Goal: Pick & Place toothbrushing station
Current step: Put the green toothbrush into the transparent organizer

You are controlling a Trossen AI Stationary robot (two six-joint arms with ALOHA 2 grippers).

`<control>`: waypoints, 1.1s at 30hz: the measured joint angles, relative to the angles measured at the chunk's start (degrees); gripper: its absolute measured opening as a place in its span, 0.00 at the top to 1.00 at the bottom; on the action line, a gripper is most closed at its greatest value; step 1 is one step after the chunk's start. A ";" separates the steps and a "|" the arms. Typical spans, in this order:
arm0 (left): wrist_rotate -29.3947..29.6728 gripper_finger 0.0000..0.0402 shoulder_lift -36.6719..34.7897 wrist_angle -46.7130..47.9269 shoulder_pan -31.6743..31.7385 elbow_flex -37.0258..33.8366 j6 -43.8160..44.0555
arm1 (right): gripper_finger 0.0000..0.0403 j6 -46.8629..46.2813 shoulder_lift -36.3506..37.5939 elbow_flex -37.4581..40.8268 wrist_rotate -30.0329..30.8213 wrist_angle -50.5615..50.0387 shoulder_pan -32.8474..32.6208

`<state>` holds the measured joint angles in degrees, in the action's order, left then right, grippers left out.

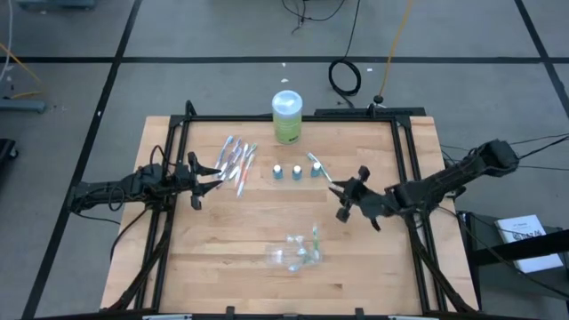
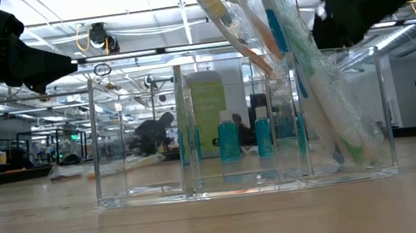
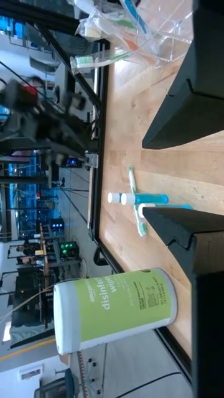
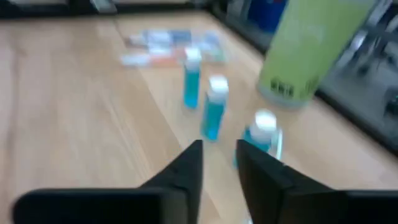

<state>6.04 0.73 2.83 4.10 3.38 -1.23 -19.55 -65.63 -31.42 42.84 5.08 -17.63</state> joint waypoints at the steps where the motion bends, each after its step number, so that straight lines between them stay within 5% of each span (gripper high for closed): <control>1: 0.00 0.59 0.00 0.00 0.00 0.00 0.00 | 0.71 -0.86 -0.10 1.03 -2.02 -0.03 1.77; 6: 0.00 0.59 0.01 0.00 0.00 0.00 -0.01 | 0.55 -2.71 -1.57 4.77 -10.31 -0.24 11.52; 13: 0.00 0.59 0.00 0.00 0.00 0.00 -0.01 | 0.55 -1.55 -7.82 6.16 -19.46 2.47 22.26; 20: 0.00 0.59 0.02 0.00 0.00 0.00 -0.01 | 0.55 0.86 -14.49 6.16 -23.67 13.80 24.20; 33: -0.01 0.59 0.00 0.00 0.00 0.00 -0.02 | 0.62 -1.22 -19.75 6.07 -26.56 12.18 25.40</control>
<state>6.03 0.73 2.83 4.10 3.38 -1.26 -20.77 -85.38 -25.35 16.29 17.26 7.77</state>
